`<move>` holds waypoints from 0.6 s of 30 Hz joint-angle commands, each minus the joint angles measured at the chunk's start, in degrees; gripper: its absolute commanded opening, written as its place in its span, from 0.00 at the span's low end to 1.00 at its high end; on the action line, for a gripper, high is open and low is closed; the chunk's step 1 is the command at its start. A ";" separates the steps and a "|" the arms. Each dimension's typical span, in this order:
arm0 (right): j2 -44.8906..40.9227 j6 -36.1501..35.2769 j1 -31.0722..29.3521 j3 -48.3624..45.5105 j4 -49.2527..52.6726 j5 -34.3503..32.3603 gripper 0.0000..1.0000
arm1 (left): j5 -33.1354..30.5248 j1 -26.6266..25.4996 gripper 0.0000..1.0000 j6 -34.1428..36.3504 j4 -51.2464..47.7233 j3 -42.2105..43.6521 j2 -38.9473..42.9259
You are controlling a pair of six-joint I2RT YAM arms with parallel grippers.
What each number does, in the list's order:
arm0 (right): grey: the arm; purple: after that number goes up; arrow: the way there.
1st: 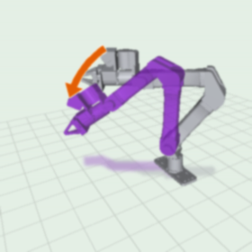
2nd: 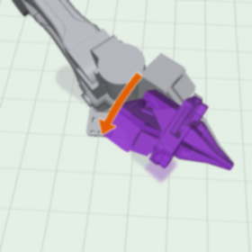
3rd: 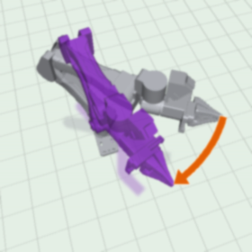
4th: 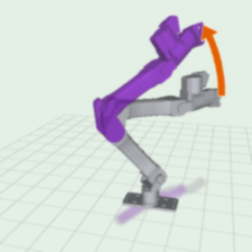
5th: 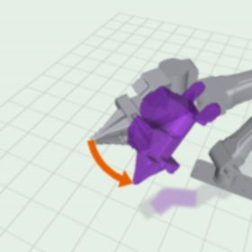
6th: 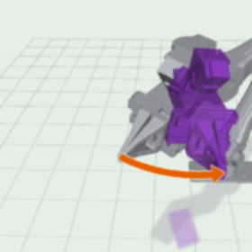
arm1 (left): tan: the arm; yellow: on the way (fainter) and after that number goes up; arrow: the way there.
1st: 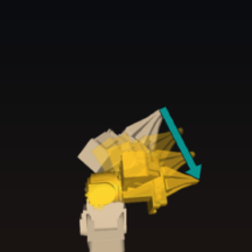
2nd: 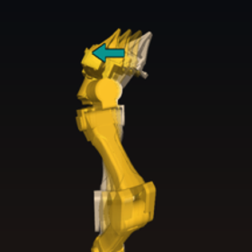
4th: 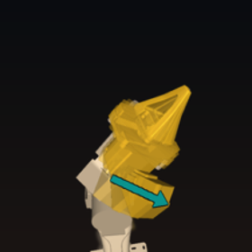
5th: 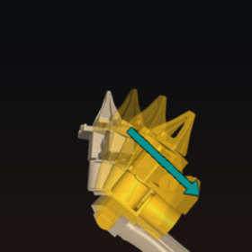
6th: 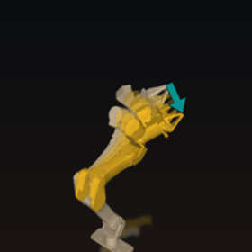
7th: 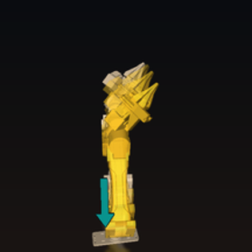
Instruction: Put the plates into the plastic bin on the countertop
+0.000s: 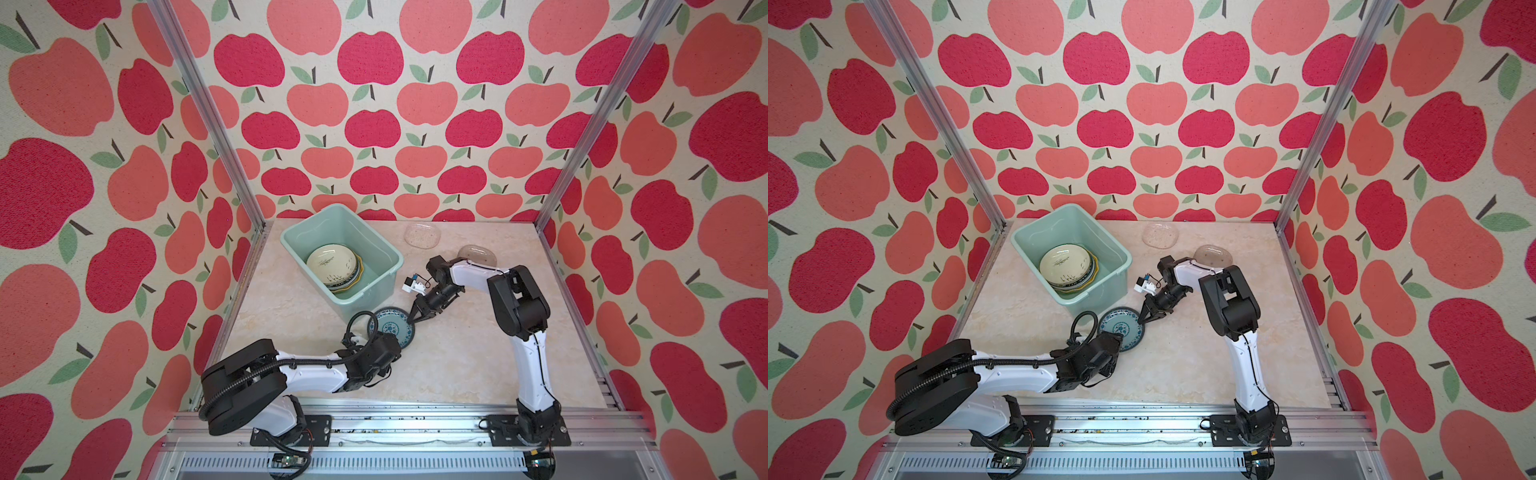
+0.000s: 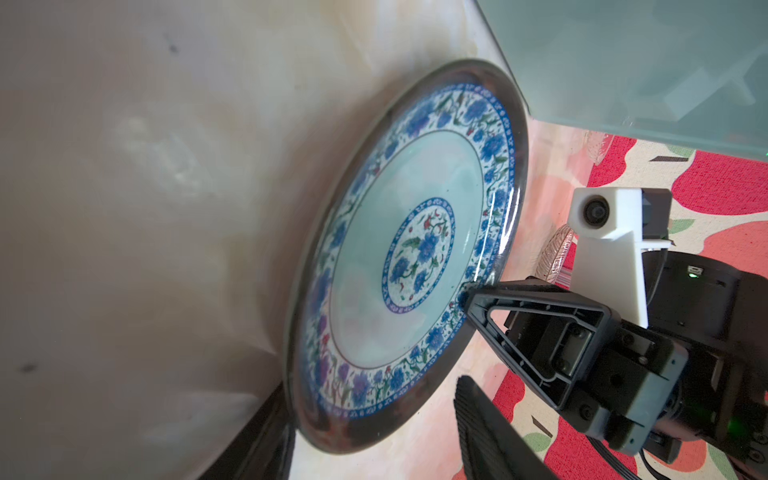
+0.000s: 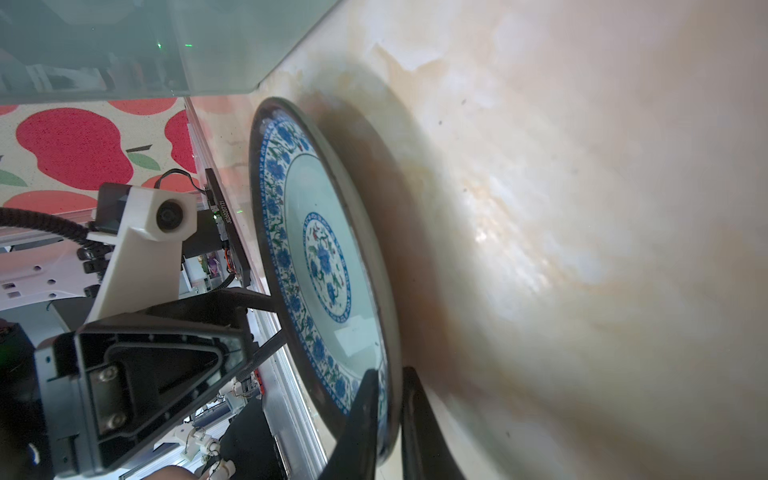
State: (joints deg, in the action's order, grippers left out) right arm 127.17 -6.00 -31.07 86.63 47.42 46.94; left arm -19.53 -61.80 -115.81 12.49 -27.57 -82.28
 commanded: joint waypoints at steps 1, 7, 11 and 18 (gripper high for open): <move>-2.45 0.45 -0.08 -0.93 0.50 -0.33 0.07 | 0.38 0.20 0.62 1.46 -1.52 0.68 -0.34; -3.86 2.40 0.37 -2.23 0.15 -0.97 0.00 | -0.08 -0.71 0.67 0.93 -6.22 -0.39 2.69; -6.86 5.29 1.52 -4.35 0.16 -0.95 0.00 | -1.21 -2.28 0.74 0.80 -17.47 -3.85 8.28; -15.06 10.06 4.65 -10.42 1.43 -3.99 0.00 | -2.25 -5.06 0.77 3.79 -35.84 -10.84 16.52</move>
State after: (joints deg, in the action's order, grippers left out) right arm 116.53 0.99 -27.55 78.26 47.51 44.10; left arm -20.34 -66.04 -114.24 -10.68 -35.79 -68.12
